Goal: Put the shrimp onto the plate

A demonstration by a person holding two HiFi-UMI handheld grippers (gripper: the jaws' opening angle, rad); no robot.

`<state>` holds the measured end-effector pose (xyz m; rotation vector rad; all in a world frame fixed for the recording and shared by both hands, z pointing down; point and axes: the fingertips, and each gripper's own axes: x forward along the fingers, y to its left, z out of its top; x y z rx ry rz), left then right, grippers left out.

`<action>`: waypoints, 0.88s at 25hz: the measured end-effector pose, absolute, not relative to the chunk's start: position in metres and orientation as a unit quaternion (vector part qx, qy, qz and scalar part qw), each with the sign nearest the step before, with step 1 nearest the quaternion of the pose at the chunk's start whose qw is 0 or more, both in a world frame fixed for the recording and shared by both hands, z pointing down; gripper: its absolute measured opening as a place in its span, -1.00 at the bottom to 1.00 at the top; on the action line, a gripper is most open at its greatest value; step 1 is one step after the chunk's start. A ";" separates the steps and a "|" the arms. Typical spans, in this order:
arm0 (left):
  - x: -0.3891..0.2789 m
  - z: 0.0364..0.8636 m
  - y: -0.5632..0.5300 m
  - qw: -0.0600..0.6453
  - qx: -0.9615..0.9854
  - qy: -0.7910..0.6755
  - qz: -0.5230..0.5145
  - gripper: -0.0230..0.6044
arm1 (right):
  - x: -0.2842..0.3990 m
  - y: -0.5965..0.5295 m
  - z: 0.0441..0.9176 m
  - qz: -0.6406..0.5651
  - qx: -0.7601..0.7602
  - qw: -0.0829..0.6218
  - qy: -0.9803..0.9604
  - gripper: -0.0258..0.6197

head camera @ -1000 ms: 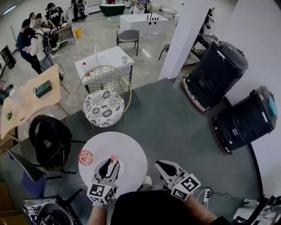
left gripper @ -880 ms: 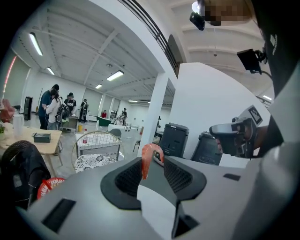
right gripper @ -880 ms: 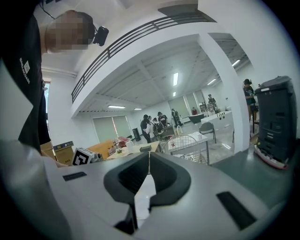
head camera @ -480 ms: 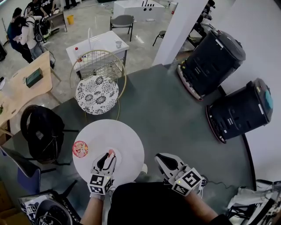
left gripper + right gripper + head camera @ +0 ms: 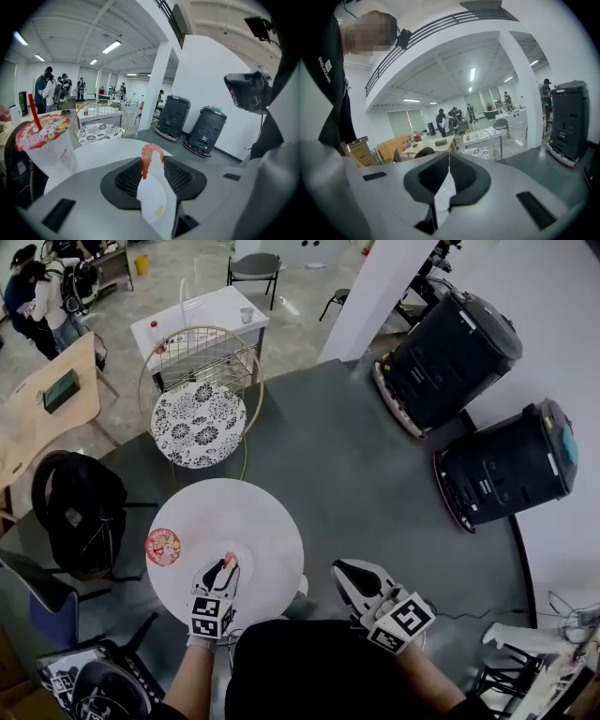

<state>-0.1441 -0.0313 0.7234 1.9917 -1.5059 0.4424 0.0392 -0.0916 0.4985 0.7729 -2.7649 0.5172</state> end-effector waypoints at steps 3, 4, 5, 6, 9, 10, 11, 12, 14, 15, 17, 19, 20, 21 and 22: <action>-0.147 0.743 -0.027 0.317 0.741 -0.564 0.182 -0.46 | 0.039 -0.092 0.500 0.177 0.264 0.117 -0.941 -0.87; -0.148 0.749 -0.026 0.322 0.739 -0.562 0.186 -0.46 | 0.039 -0.092 0.501 0.177 0.264 0.119 -0.941 -0.87; -0.148 0.755 -0.025 0.328 0.737 -0.559 0.190 -0.46 | 0.039 -0.091 0.502 0.177 0.265 0.121 -0.940 -0.87; -0.147 0.760 -0.023 0.332 0.736 -0.557 0.195 -0.46 | 0.040 -0.091 0.503 0.178 0.265 0.123 -0.940 -0.87; -0.148 0.776 -0.021 0.343 0.732 -0.550 0.210 -0.45 | 0.044 -0.091 0.507 0.181 0.271 0.128 -0.937 -0.86; -0.148 0.782 -0.020 0.345 0.730 -0.548 0.217 -0.46 | 0.046 -0.092 0.507 0.182 0.274 0.129 -0.935 -0.87; -0.149 0.787 -0.020 0.347 0.729 -0.546 0.223 -0.46 | 0.047 -0.092 0.508 0.183 0.277 0.130 -0.934 -0.86; -0.149 0.792 -0.020 0.349 0.728 -0.544 0.229 -0.45 | 0.049 -0.092 0.509 0.184 0.279 0.131 -0.933 -0.86; -0.151 0.801 -0.020 0.353 0.725 -0.540 0.239 -0.46 | 0.051 -0.092 0.510 0.186 0.285 0.133 -0.931 -0.87; -0.151 0.806 -0.020 0.357 0.724 -0.539 0.243 -0.46 | 0.052 -0.092 0.511 0.187 0.288 0.134 -0.930 -0.87; -0.152 0.816 -0.019 0.365 0.720 -0.534 0.250 -0.45 | 0.054 -0.092 0.511 0.189 0.292 0.134 -0.928 -0.87; -0.153 0.824 -0.017 0.374 0.716 -0.531 0.257 -0.45 | 0.056 -0.091 0.512 0.188 0.294 0.136 -0.927 -0.87; -0.154 0.827 -0.016 0.377 0.714 -0.529 0.260 -0.45 | 0.058 -0.090 0.512 0.188 0.296 0.136 -0.927 -0.87; -0.155 0.829 -0.016 0.379 0.712 -0.528 0.265 -0.45 | 0.059 -0.090 0.512 0.188 0.297 0.137 -0.926 -0.87; -0.155 0.831 -0.015 0.380 0.711 -0.526 0.271 -0.45 | 0.060 -0.090 0.512 0.189 0.300 0.137 -0.925 -0.87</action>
